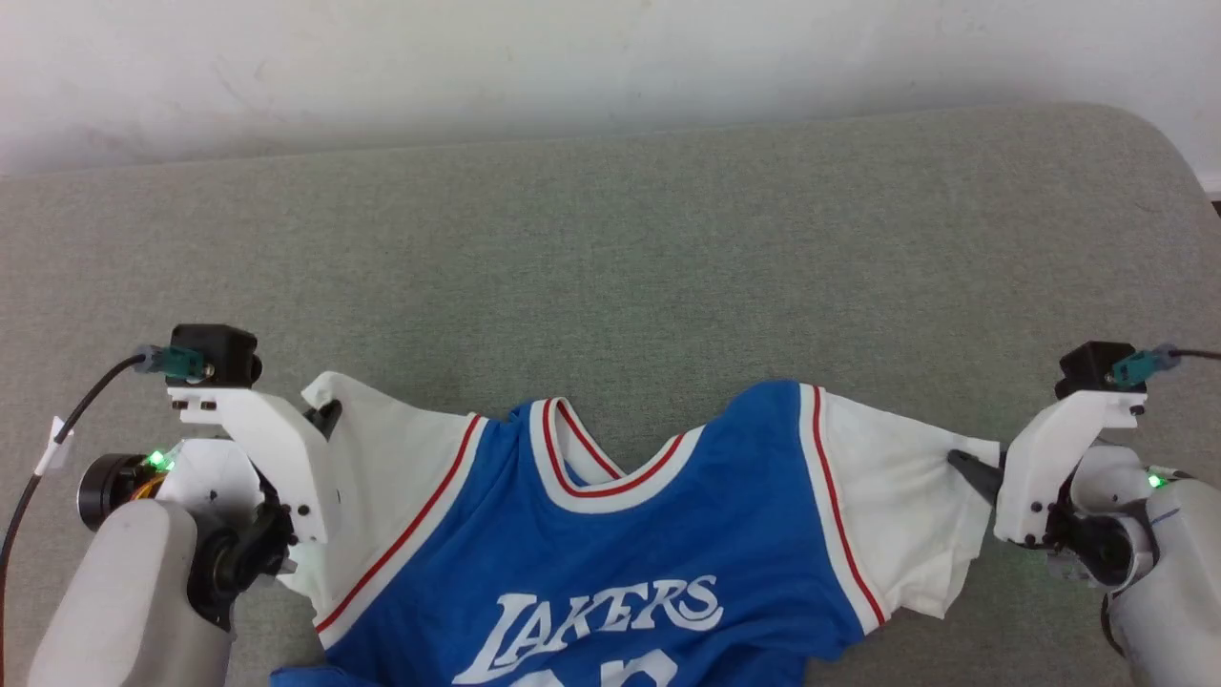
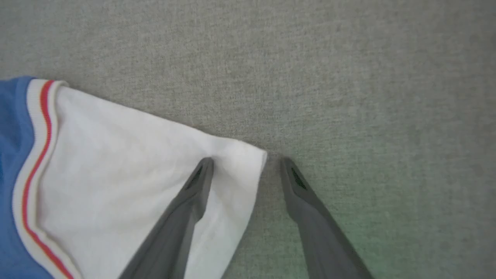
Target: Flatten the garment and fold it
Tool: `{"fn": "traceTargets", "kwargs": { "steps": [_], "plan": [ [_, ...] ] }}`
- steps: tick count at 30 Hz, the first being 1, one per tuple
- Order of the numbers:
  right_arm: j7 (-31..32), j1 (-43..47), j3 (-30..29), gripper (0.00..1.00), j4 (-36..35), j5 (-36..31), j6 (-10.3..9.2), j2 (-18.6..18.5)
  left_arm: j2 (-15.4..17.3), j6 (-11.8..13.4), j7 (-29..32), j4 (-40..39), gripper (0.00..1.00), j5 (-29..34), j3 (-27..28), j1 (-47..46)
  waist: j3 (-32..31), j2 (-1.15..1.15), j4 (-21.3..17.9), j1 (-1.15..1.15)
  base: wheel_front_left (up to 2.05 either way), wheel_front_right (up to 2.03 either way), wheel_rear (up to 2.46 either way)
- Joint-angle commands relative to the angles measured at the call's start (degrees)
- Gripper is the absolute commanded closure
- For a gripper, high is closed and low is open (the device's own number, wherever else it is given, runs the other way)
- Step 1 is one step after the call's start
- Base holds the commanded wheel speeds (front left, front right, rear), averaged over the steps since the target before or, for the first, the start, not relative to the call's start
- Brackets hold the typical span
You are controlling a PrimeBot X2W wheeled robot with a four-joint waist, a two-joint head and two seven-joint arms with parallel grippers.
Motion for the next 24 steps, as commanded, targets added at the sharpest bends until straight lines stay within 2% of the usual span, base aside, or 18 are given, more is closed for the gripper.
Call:
{"fn": "traceTargets", "kwargs": {
  "steps": [1,3,5,9,14,18,24],
  "plan": [
    [4.15,2.29,2.31,1.0,4.46,1.5,-0.01,2.08,0.32,0.54,0.11,-0.74,1.0,0.39,0.03,1.01,-0.14,-0.01,0.36,0.0,0.0,0.0,0.0],
    [6.32,2.02,3.07,1.0,5.63,2.96,-0.01,2.27,0.46,0.77,0.01,-1.18,1.0,0.38,0.11,1.44,-0.56,-0.01,0.34,0.0,0.0,0.0,0.0],
    [5.54,1.3,3.68,1.0,5.19,3.36,-0.01,1.54,0.74,0.91,-0.49,-1.6,1.0,0.37,0.41,1.76,-1.32,-0.01,0.12,0.0,0.0,0.0,0.0],
    [0.55,-0.83,3.45,1.0,2.24,3.04,-0.01,-1.12,2.25,1.7,-2.6,-2.59,1.0,1.48,1.61,1.5,-3.93,-0.01,-0.49,0.0,0.0,0.0,0.0],
    [-4.69,-4.15,0.5,1.0,-2.24,0.97,-0.01,-4.92,5.4,3.15,-5.44,-4.01,1.0,3.8,3.83,-0.65,-7.68,-0.01,-1.02,0.0,0.0,0.0,0.0],
    [-6.05,-8.58,-1.87,1.0,-4.98,-1.62,-0.01,-6.94,6.85,2.93,-7.3,-2.57,1.0,5.1,4.26,-5.81,-8.91,-0.01,-0.96,0.0,0.0,0.0,0.0],
    [-7.61,-17.83,-3.61,1.0,-5.44,-4.0,-0.01,-6.92,7.08,2.63,-12.0,4.97,1.0,7.53,3.69,-16.81,-7.02,-0.01,-1.05,0.0,0.0,0.0,0.0]
  ]
}}
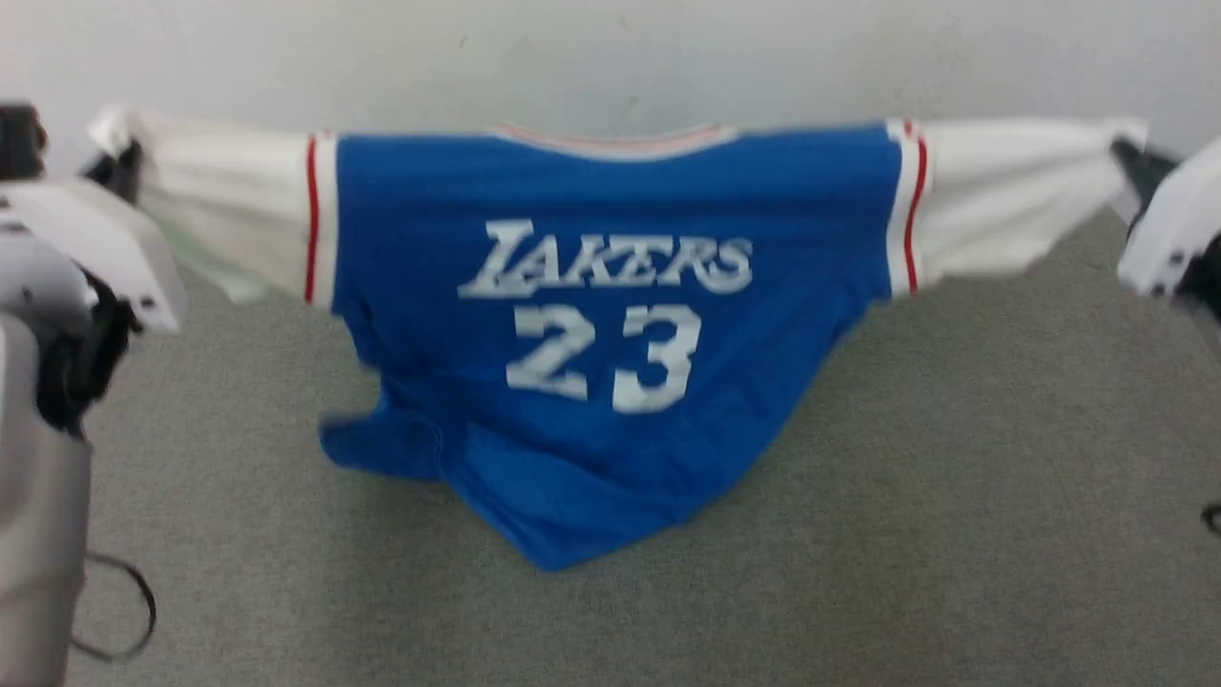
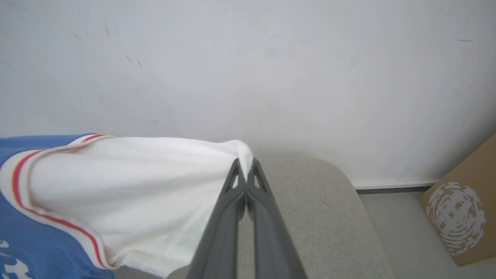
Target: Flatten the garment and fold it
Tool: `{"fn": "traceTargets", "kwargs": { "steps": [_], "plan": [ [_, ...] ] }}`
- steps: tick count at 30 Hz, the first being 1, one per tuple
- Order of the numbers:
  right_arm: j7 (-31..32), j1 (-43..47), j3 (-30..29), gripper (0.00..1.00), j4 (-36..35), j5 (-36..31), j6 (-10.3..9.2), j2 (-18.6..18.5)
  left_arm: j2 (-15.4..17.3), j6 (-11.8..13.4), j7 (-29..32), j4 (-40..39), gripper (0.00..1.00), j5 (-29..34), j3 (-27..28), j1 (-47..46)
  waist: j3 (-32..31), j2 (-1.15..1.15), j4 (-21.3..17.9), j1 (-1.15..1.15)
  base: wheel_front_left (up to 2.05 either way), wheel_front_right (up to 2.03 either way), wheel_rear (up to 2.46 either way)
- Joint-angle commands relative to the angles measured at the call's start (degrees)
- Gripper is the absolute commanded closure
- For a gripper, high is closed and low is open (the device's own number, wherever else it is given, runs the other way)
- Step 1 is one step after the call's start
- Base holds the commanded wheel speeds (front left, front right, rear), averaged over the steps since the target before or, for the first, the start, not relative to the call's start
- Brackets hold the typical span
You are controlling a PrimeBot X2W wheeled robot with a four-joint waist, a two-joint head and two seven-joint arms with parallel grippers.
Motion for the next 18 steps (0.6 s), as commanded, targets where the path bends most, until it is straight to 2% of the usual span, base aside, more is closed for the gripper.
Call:
{"fn": "traceTargets", "kwargs": {
  "steps": [1,6,13,18],
  "plan": [
    [-0.99,-2.5,-0.42,1.0,0.19,-0.54,-0.06,0.12,0.53,-0.15,-1.18,1.8,1.0,0.96,0.06,-2.68,2.13,-0.01,-0.22,0.0,0.0,0.0,0.0],
    [-6.29,-15.2,-0.64,1.0,2.94,-2.65,-0.06,0.7,0.52,-0.82,-5.96,10.78,1.0,3.64,-1.39,-16.01,8.7,-0.01,-0.89,0.0,0.0,0.0,0.0],
    [-19.04,-33.88,-2.08,1.0,8.68,-6.26,-0.06,0.34,2.06,1.6,-15.6,18.8,1.0,7.86,-1.26,-35.81,19.4,-0.01,-1.6,0.0,0.0,0.0,0.0],
    [-26.35,-42.7,0.47,1.0,12.52,-6.88,-0.06,-0.06,2.04,2.29,-21.11,23.28,1.0,9.02,-1.45,-44.65,23.27,-0.01,-1.4,0.0,0.0,0.0,0.0]
  ]
}}
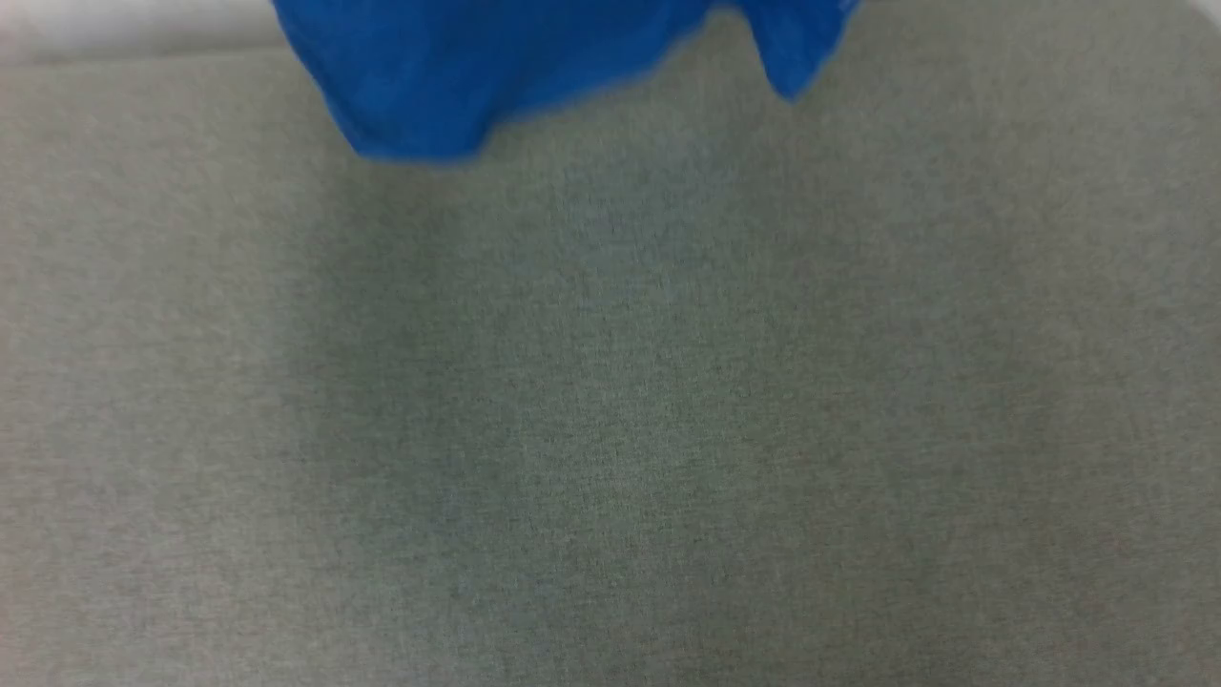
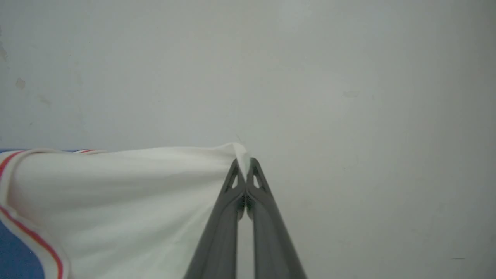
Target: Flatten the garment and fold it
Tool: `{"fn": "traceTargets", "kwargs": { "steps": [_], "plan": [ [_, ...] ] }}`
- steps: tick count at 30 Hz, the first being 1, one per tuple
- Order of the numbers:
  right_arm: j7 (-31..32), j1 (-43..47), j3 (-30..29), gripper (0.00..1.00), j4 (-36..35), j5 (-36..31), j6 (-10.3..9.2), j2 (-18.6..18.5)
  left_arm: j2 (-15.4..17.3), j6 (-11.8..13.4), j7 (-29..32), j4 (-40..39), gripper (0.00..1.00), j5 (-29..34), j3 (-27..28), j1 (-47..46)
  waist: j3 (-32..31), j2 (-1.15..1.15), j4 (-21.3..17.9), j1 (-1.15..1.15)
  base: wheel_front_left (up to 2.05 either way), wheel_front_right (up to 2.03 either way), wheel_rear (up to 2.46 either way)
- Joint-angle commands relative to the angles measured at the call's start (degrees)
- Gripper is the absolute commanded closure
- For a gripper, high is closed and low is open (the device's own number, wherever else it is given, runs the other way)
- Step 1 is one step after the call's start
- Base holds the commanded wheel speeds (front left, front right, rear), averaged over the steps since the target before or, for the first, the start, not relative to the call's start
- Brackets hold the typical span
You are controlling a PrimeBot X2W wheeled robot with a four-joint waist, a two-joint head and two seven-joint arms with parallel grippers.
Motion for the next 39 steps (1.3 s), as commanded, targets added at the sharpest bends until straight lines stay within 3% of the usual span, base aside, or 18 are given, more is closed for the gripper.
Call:
{"fn": "traceTargets", "kwargs": {
  "steps": [1,8,14,23,28,32,39],
  "plan": [
    [-1.29,-0.6,0.66,1.0,1.26,0.33,-0.15,-0.55,0.6,0.6,-0.8,1.49,1.0,0.31,0.17,-0.64,6.07,-0.01,-0.52,-0.02,0.0,0.0,0.0],
    [-5.07,-1.16,8.57,1.0,5.56,4.89,-0.15,0.27,-0.41,-0.52,-3.3,6.18,1.0,-1.27,0.26,-0.57,7.18,-0.01,-0.23,-0.02,0.0,0.0,0.0],
    [-6.06,3.89,17.5,1.0,6.43,10.73,-0.15,0.93,-3.46,-2.72,-3.39,9.47,1.0,-4.86,0.89,4.74,5.51,-0.01,0.35,-0.02,0.0,0.0,0.0],
    [-8.86,22.91,27.36,1.0,-0.43,22.26,-0.15,-1.92,-6.64,-5.86,-4.34,12.53,1.0,-11.14,3.44,19.61,-5.52,-0.01,1.35,-0.02,0.0,0.0,0.0],
    [-8.93,37.01,28.37,1.0,-7.36,25.89,-0.15,-5.55,-6.06,-6.41,-5.68,7.43,1.0,-14.03,5.57,35.03,-13.14,-0.01,1.0,-0.02,0.0,0.0,0.0],
    [-7.33,49.32,25.16,1.0,-14.17,26.84,-0.15,-8.4,-6.18,-4.03,-4.37,-3.59,1.0,-15.3,6.9,50.18,-16.99,-0.01,0.64,-0.02,0.0,0.0,0.0],
    [-1.4,71.69,13.15,1.0,-26.51,24.0,-0.15,-7.97,-7.19,5.05,3.01,-31.64,1.0,-17.22,10.86,80.59,-19.64,-0.01,0.03,-0.02,0.0,0.0,0.0]
  ]
}}
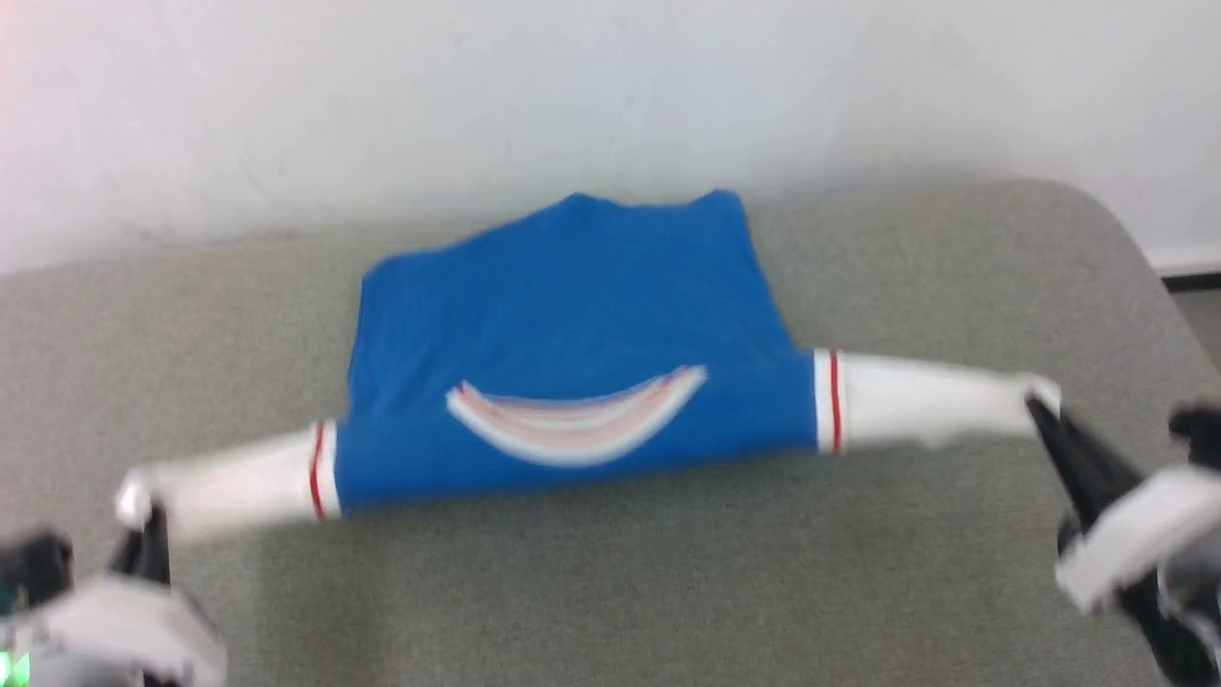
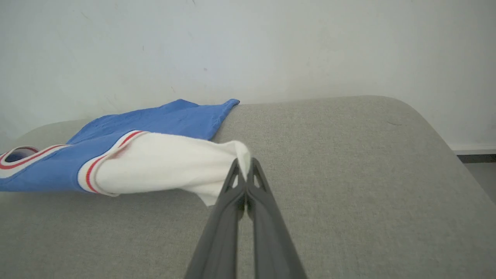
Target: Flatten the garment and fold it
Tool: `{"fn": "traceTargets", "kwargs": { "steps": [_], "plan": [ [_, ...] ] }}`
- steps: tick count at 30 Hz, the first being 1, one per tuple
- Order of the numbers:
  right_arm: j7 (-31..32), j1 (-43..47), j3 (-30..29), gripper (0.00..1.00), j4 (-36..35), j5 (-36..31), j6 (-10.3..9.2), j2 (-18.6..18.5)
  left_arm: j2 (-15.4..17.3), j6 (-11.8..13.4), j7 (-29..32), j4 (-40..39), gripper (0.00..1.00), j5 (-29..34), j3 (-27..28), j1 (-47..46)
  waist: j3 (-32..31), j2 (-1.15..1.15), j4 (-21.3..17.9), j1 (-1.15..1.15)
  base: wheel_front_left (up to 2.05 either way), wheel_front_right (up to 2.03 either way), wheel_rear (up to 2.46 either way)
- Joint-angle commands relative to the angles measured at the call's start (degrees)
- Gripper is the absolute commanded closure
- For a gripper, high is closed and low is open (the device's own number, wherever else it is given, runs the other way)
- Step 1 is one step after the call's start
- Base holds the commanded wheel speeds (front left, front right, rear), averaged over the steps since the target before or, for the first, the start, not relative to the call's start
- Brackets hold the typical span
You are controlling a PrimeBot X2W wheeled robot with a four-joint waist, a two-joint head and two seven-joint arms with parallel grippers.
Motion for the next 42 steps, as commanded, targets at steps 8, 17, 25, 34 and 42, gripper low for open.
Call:
{"fn": "traceTargets", "kwargs": {
  "steps": [8,17,25,34,42],
  "plan": [
    [11.51,25.11,-17.13,1.0,-15.11,-6.64,-0.11,10.9,-1.5,7.73,12.9,-22.73,1.0,-0.54,-0.53,25.44,-2.77,-0.01,1.63,0.03,0.0,0.0,0.0],
    [25.2,41.72,-27.02,1.0,-22.96,-11.45,-0.11,23.08,-1.03,11.19,17.93,-26.14,1.0,1.24,-1.94,32.87,-2.07,-0.01,4.37,0.03,0.0,0.0,0.0],
    [28.94,39.91,-27.45,0.0,-29.13,-11.43,-0.11,24.87,-4.08,11.81,14.62,-25.35,1.0,2.09,-4.12,31.19,-0.99,-0.01,5.39,0.03,0.0,0.0,0.0],
    [22.22,12.05,-26.26,0.0,-19.84,-16.23,-0.11,20.73,-6.94,12.06,9.51,-28.59,1.0,4.07,-6.4,25.32,4.56,-0.01,8.39,0.03,0.0,0.0,0.0],
    [21.56,-13.48,-22.52,0.0,4.94,-16.0,-0.11,16.06,-7.68,10.93,7.37,-30.58,1.0,6.44,-9.63,19.17,11.31,-0.01,13.84,0.03,0.0,0.0,0.0]
  ]
}}
